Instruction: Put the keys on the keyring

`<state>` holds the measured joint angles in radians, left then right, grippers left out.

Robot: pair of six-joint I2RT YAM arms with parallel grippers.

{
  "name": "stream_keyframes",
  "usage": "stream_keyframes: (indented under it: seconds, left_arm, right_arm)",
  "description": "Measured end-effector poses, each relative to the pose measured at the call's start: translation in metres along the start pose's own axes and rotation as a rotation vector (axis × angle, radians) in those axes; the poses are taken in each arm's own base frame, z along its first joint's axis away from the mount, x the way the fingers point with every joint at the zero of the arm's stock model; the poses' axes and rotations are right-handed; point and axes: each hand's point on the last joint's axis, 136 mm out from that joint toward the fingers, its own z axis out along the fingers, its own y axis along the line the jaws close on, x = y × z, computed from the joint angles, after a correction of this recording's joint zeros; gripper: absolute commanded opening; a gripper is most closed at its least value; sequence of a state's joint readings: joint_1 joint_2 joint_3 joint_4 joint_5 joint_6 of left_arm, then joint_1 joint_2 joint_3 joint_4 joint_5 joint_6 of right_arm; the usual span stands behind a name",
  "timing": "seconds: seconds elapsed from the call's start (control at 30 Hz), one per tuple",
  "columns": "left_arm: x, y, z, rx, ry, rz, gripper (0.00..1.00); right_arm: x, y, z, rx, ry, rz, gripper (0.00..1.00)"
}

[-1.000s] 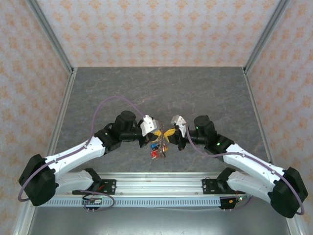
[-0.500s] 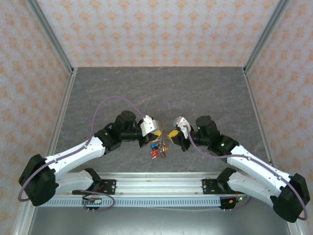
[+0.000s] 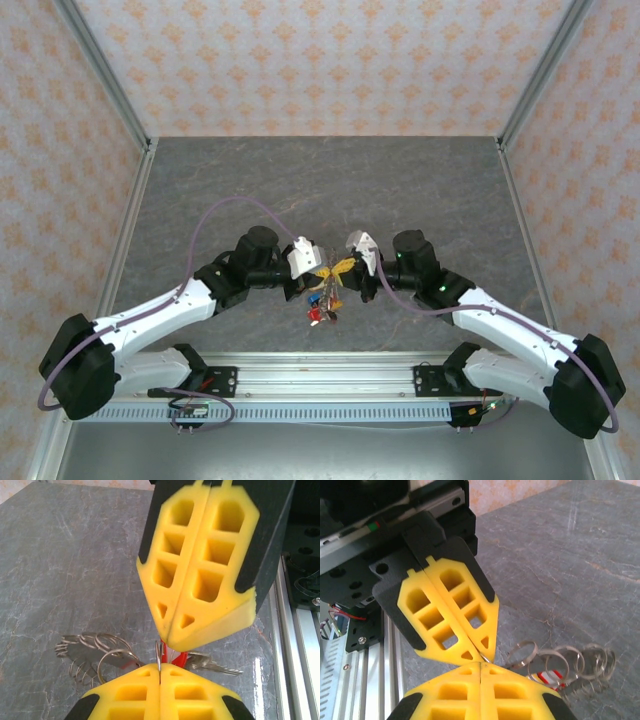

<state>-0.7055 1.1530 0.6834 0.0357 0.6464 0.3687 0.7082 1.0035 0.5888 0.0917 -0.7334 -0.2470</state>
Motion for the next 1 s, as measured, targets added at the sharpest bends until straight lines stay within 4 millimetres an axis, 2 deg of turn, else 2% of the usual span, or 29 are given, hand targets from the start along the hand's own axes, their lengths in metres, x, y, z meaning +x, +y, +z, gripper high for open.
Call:
stream_keyframes:
  seconds: [0.17, 0.53, 1.0]
  left_arm:
    - [0.0010, -0.0002, 0.0008, 0.002, 0.003, -0.002, 0.00]
    - [0.0007, -0.0007, 0.0008, 0.006, 0.001, -0.003, 0.00]
    - [0.0012, -0.0030, 0.0027, 0.025, 0.003, -0.036, 0.00]
  right_arm:
    - [-0.0066, -0.0022, -0.0001, 0.013, -0.025, -0.006, 0.00]
    - [0.0002, -0.0068, 0.0016, 0.039, 0.001, -0.015, 0.00]
    - [-0.0056, -0.0032, 0.0051, 0.065, -0.020, -0.075, 0.00]
